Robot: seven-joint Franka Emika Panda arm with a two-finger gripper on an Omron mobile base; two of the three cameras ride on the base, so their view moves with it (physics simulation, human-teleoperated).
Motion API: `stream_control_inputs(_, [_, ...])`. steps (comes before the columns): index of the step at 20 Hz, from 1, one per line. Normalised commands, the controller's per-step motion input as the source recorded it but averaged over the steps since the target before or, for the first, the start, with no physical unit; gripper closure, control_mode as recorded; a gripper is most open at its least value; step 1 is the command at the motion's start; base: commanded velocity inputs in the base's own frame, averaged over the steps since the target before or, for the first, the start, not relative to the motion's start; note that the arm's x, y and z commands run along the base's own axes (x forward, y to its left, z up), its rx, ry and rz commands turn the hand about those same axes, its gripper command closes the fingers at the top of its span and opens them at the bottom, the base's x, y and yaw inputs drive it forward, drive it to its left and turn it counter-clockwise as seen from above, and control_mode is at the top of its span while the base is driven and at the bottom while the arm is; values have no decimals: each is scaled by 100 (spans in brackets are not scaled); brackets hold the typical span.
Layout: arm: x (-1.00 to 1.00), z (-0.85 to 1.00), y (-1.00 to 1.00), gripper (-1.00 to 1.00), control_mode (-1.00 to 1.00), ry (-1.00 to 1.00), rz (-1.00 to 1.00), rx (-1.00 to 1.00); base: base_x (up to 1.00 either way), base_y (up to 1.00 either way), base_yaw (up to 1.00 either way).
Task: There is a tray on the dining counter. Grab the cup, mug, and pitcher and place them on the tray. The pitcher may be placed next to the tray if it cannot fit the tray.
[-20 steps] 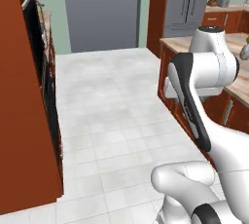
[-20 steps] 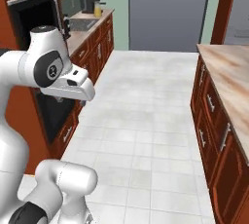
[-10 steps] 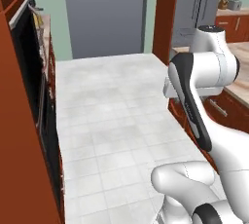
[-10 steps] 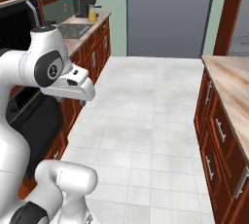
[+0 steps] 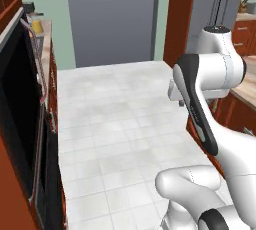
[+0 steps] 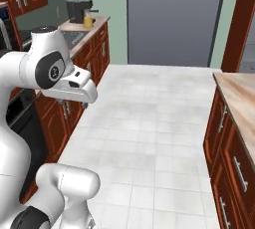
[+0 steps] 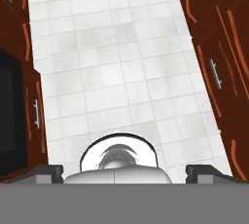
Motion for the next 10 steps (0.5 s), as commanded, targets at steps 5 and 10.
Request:
stream_control_inputs(5, [0, 0, 0, -100, 100, 0, 0, 0, 100, 0, 0])
stream_control_inputs(10, [0, 0, 0, -100, 100, 0, 0, 0, 100, 0, 0])
